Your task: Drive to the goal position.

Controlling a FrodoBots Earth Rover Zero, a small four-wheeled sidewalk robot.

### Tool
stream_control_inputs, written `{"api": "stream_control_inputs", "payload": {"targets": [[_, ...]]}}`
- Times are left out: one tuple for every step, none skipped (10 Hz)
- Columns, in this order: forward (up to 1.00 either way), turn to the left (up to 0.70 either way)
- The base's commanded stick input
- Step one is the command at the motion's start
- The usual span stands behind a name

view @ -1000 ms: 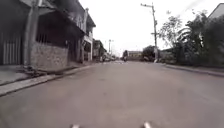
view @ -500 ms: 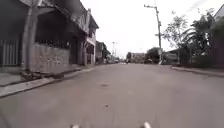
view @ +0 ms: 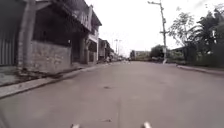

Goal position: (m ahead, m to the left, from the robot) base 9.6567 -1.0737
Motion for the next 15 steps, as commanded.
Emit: {"api": "stream_control_inputs", "payload": {"targets": [[0.7,0.0],[0.7,0.0],[0.7,0.0],[0.7,0.0],[0.7,0.0],[0.7,0.0],[0.7,0.03],[0.7,0.1],[0.7,-0.34],[0.7,-0.35],[0.7,-0.22],[0.7,0.03],[0.7,0.01],[0.7,0.0],[0.7,0.0]]}}
